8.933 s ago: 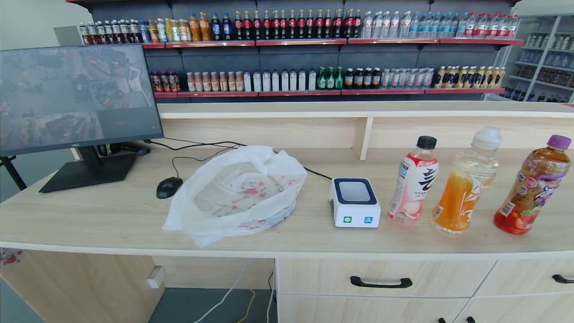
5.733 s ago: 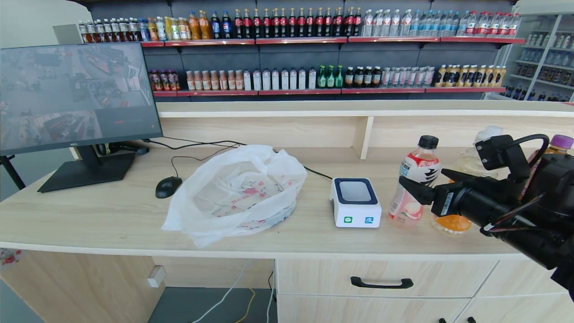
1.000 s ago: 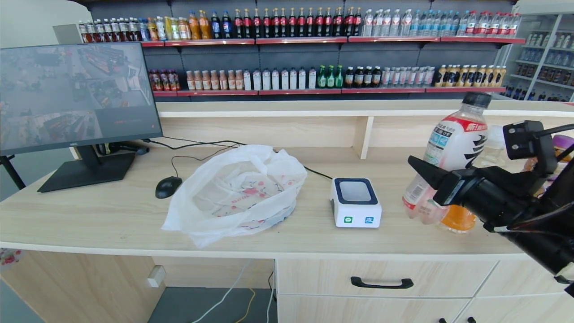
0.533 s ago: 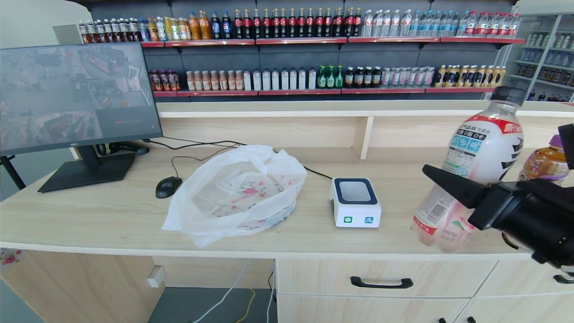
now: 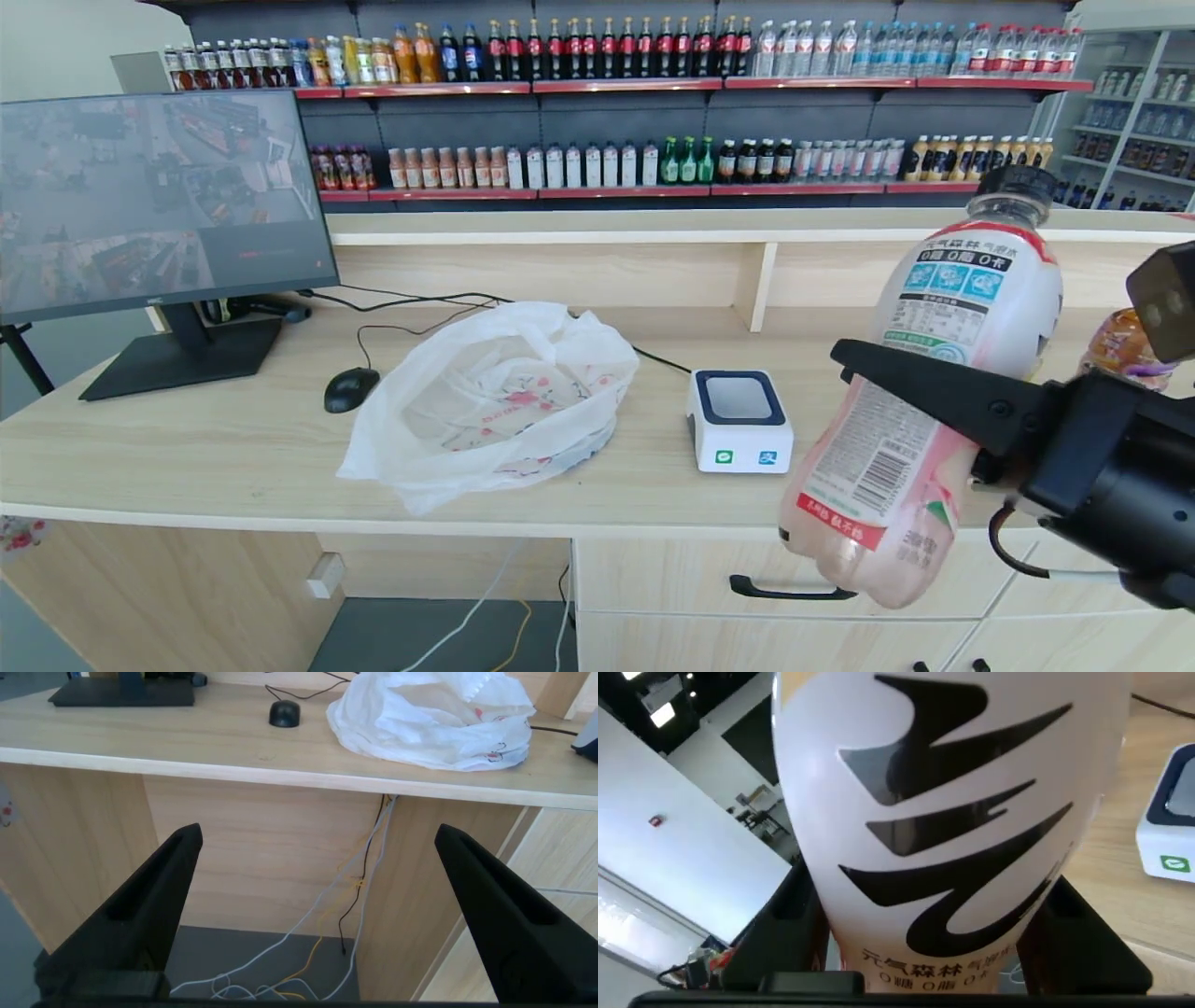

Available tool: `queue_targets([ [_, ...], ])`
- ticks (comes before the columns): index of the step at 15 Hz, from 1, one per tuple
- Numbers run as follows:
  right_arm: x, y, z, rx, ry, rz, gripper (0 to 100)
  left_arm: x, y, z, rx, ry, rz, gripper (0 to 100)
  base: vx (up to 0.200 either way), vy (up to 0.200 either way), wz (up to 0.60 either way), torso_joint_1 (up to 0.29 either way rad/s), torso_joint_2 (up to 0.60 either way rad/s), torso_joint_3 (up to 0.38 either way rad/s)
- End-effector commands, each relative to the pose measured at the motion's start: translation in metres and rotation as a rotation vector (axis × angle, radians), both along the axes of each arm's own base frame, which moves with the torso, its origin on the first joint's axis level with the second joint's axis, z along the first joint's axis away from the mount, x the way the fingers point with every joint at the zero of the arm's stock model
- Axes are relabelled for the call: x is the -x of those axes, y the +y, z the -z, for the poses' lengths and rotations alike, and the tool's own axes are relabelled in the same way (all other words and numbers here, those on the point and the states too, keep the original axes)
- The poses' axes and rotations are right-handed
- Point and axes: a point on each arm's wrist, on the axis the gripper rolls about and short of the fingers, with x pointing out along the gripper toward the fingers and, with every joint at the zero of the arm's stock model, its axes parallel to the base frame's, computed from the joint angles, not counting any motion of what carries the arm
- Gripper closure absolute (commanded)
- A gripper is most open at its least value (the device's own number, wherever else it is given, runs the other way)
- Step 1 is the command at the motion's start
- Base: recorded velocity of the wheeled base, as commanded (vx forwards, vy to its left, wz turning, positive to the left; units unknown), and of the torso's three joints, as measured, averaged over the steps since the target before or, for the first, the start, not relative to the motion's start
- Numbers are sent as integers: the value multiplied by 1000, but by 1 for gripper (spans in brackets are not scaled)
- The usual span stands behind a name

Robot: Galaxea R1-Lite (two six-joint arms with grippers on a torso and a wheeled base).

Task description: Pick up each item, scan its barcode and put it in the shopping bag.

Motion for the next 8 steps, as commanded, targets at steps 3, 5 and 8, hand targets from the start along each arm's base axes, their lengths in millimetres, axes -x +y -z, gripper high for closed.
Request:
queue_targets([
  [3,1,4,-13,-112,39,-65,100,0,0,0,0,0,0,0,0,0,0,0,0,0],
  [5,3,6,-17,-149,42,-93,100,0,0,0,0,0,0,0,0,0,0,0,0,0],
  [8,6,8,-24,-198,19,-117,100,0,0,0,0,0,0,0,0,0,0,0,0,0],
])
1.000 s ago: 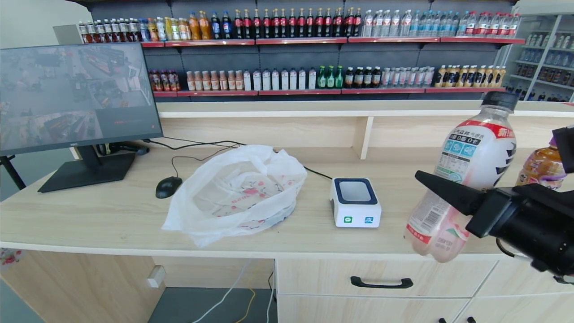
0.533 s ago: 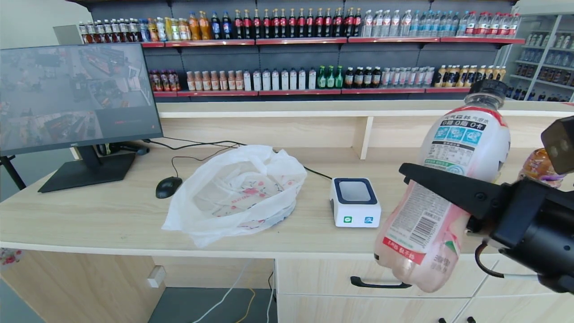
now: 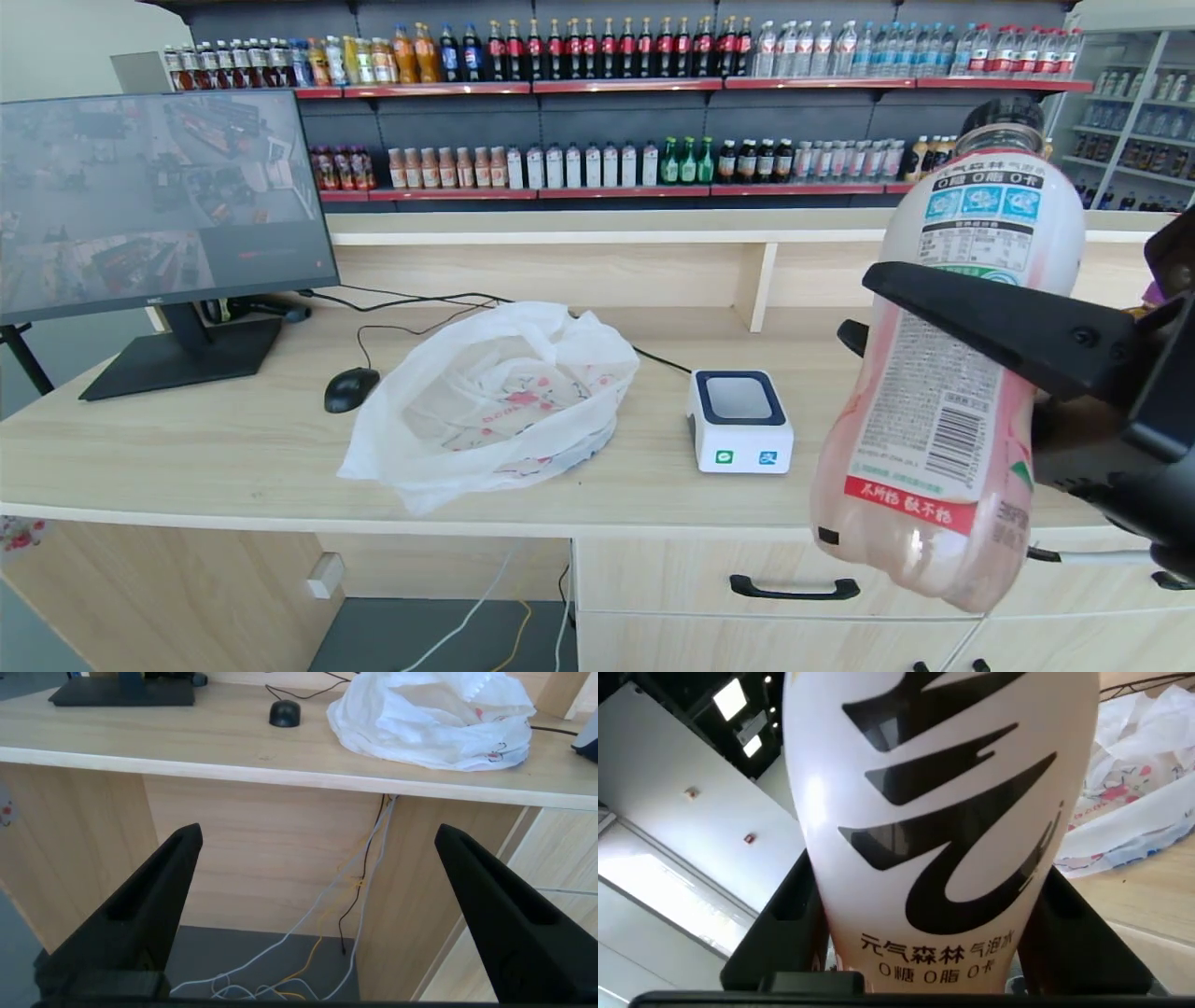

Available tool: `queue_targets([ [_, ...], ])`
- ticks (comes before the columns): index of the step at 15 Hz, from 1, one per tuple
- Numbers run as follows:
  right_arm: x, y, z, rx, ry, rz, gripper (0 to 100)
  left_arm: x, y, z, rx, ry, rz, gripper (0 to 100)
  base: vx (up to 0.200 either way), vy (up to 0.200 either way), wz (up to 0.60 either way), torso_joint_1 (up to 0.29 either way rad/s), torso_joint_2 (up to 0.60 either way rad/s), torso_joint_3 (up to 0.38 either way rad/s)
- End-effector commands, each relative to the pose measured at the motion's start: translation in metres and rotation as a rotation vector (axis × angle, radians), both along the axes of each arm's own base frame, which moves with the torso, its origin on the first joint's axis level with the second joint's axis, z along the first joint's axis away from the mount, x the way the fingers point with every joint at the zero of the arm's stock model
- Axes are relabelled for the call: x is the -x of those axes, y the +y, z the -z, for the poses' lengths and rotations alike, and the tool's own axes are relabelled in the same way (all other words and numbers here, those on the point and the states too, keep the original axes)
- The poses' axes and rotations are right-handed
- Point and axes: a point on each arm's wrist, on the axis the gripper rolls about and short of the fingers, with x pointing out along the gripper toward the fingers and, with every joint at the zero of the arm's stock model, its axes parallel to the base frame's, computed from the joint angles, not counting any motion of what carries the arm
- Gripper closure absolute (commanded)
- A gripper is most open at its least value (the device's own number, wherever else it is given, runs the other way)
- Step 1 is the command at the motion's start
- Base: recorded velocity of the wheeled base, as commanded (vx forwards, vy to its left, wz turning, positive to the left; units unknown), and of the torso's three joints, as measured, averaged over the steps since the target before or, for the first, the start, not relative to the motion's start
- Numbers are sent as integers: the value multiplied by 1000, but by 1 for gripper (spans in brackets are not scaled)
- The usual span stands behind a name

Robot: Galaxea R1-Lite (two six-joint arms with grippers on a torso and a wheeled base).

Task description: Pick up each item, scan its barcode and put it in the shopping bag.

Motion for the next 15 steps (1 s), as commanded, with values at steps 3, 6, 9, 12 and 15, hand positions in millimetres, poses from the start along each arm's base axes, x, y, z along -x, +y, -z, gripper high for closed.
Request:
queue_targets([
  [3,3,3,-8,-58,11,-35,100,0,0,0,0,0,0,0,0,0,0,0,0,0],
  [6,6,5,-9,-73,16,-59,100,0,0,0,0,0,0,0,0,0,0,0,0,0],
  [9,8,4,-13,-102,-12,-62,100,0,0,0,0,0,0,0,0,0,0,0,0,0],
  [12,7,5,-15,-133,-5,-74,100,0,0,0,0,0,0,0,0,0,0,0,0,0],
  [15,6,7,-15,-163,-38,-80,100,0,0,0,0,0,0,0,0,0,0,0,0,0],
])
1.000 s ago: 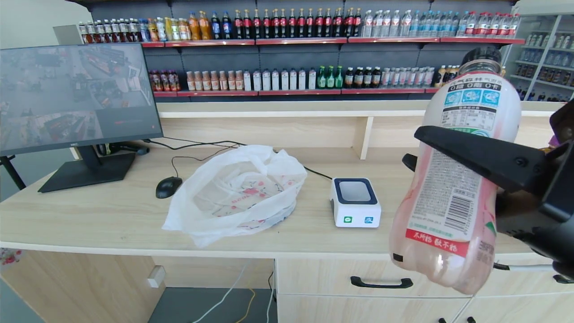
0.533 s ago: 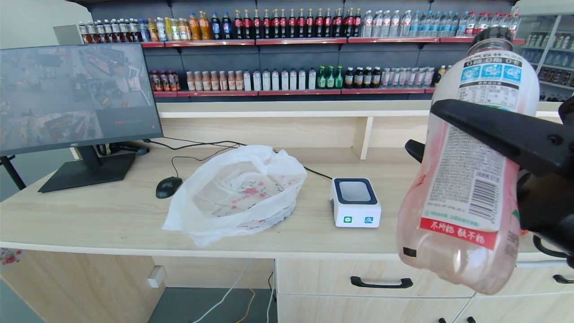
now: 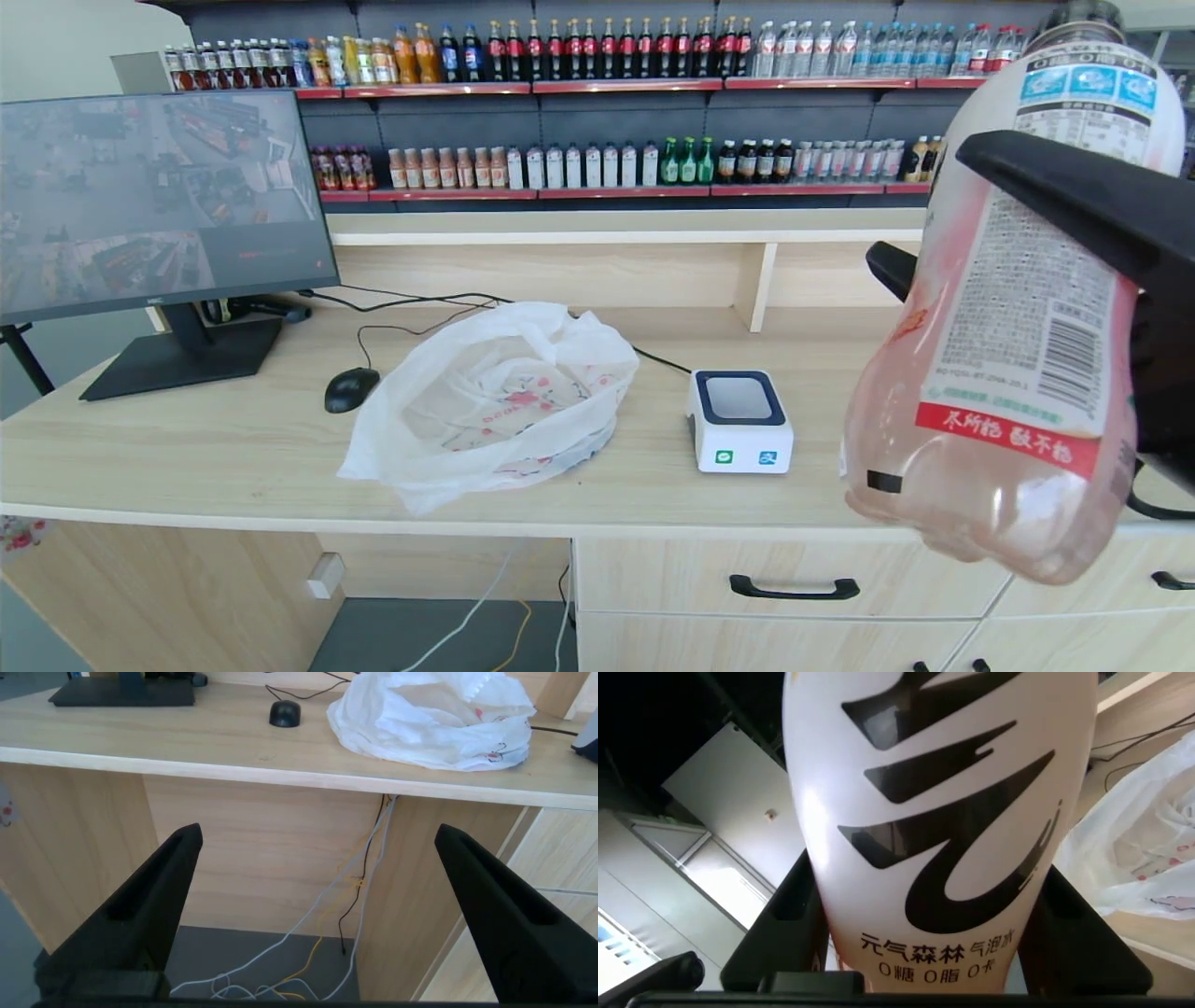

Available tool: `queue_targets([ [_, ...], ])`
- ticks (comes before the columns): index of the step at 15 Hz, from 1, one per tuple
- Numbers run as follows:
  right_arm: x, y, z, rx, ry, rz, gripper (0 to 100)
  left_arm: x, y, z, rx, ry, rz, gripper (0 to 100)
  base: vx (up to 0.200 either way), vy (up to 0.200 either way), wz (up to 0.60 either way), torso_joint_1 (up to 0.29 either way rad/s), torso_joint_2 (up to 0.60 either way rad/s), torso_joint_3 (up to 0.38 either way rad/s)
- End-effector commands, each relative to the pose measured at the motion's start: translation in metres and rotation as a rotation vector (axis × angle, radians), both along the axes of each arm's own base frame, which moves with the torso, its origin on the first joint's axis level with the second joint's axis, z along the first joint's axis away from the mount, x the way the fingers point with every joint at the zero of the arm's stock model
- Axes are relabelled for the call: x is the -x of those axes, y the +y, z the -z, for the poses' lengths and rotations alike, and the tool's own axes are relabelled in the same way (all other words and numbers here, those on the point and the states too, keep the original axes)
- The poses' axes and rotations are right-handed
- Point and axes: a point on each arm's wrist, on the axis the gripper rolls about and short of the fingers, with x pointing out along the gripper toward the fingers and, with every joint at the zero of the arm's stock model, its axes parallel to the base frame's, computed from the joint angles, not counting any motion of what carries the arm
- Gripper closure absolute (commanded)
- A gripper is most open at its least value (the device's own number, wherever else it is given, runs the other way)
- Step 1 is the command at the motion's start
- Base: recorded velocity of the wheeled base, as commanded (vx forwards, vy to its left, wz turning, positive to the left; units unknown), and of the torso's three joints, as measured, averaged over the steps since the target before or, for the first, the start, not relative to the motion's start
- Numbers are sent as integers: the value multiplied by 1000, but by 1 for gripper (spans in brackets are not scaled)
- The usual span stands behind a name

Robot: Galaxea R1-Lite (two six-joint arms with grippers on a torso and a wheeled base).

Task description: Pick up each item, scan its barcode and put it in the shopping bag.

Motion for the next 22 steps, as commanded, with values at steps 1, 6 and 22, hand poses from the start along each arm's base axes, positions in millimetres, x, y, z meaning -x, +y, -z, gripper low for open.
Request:
queue_targets([
  [1,-3,4,5,17,15,-3,100,0,0,0,0,-1,0,0,0,0,0,0,0,0],
  [6,-4,7,11,44,26,-9,100,0,0,0,0,-1,0,0,0,0,0,0,0,0],
  [22,-107,27,128,644,-317,385,100,0,0,0,0,-1,0,0,0,0,0,0,0,0],
])
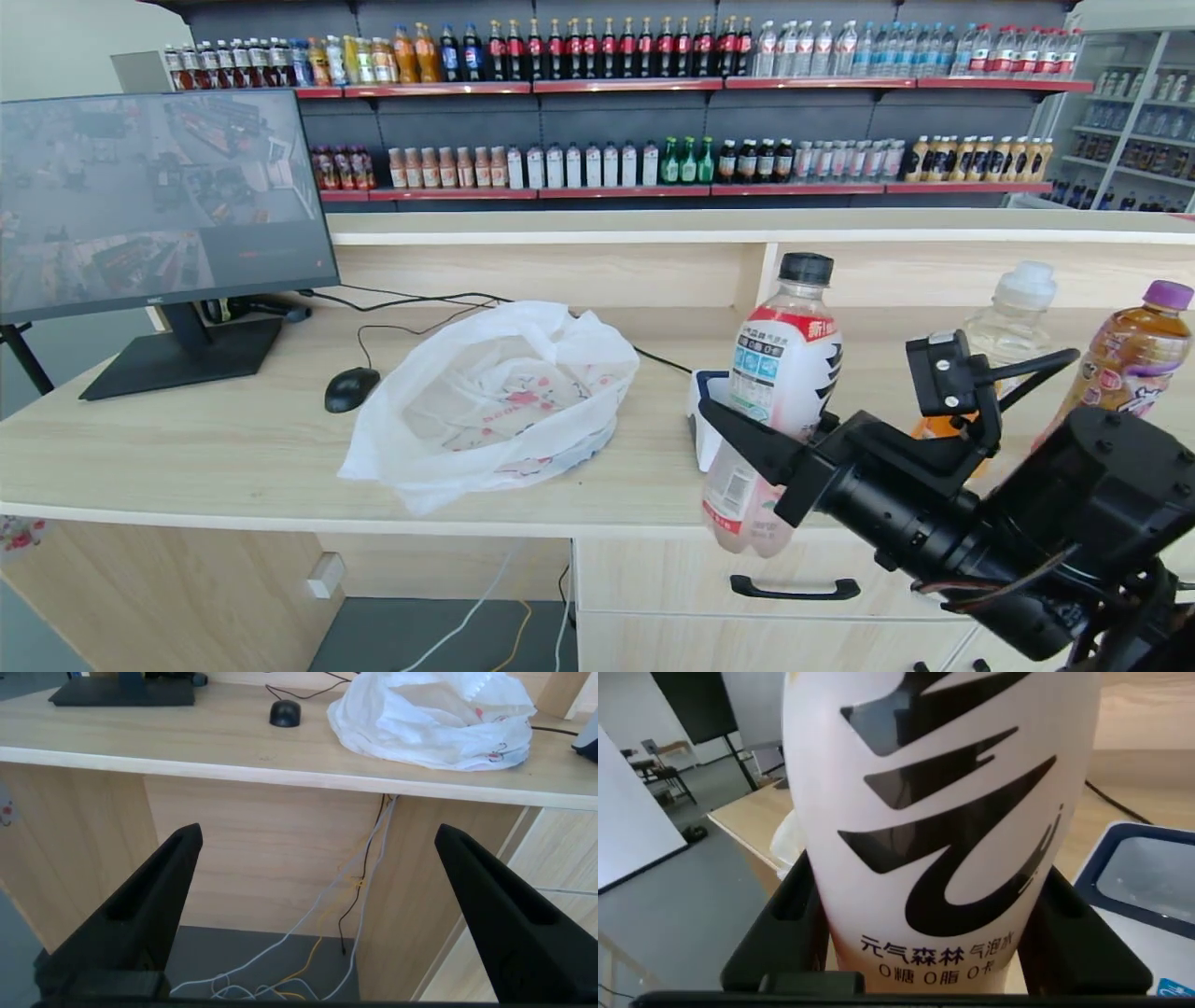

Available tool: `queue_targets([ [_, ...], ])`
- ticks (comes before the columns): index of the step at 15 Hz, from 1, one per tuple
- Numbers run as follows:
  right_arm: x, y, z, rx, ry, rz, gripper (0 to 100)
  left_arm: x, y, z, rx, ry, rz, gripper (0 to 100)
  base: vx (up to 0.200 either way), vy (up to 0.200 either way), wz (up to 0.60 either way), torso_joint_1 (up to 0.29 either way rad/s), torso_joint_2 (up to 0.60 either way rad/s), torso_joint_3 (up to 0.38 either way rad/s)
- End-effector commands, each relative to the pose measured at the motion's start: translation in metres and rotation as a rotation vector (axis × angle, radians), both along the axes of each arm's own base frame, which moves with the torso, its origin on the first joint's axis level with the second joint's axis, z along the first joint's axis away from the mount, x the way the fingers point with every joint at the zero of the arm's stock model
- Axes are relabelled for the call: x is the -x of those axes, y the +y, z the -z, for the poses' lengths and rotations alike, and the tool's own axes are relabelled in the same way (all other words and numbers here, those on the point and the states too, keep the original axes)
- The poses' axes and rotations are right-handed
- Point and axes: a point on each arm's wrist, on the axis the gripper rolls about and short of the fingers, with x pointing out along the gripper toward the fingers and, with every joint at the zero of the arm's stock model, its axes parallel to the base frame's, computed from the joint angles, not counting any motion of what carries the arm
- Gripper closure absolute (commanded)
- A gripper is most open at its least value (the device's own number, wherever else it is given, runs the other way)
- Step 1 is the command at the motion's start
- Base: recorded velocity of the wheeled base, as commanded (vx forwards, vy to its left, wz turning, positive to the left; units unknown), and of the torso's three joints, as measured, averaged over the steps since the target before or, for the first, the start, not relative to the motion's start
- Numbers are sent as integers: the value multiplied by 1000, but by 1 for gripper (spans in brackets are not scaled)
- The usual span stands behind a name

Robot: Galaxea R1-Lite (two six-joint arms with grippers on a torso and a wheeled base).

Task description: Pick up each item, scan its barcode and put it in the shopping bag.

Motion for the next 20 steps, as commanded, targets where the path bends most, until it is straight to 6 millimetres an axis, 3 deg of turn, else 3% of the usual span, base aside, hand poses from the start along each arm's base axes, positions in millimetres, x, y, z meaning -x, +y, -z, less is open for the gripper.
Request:
queue_targets([
  [1,-41,-1,4,40,-62,84,100,0,0,0,0,0,0,0,0,0,0,0,0,0],
  [2,-52,-7,-2,39,-98,116,100,0,0,0,0,0,-2,0,0,0,0,0,0,0],
  [4,-50,-14,-22,10,-167,120,100,0,0,0,0,0,0,0,0,0,0,0,0,0],
  [6,-43,-19,-13,113,-79,127,100,0,0,0,0,0,0,0,0,0,0,0,0,0],
  [9,-51,-19,-8,221,-70,201,100,0,0,1,0,2,0,0,0,0,0,0,0,0],
  [14,-63,-20,2,231,-22,328,100,0,0,0,0,0,0,0,0,0,0,0,0,0],
  [20,-74,-19,-18,258,-137,472,100,0,0,0,0,0,0,0,0,0,0,0,0,0],
])
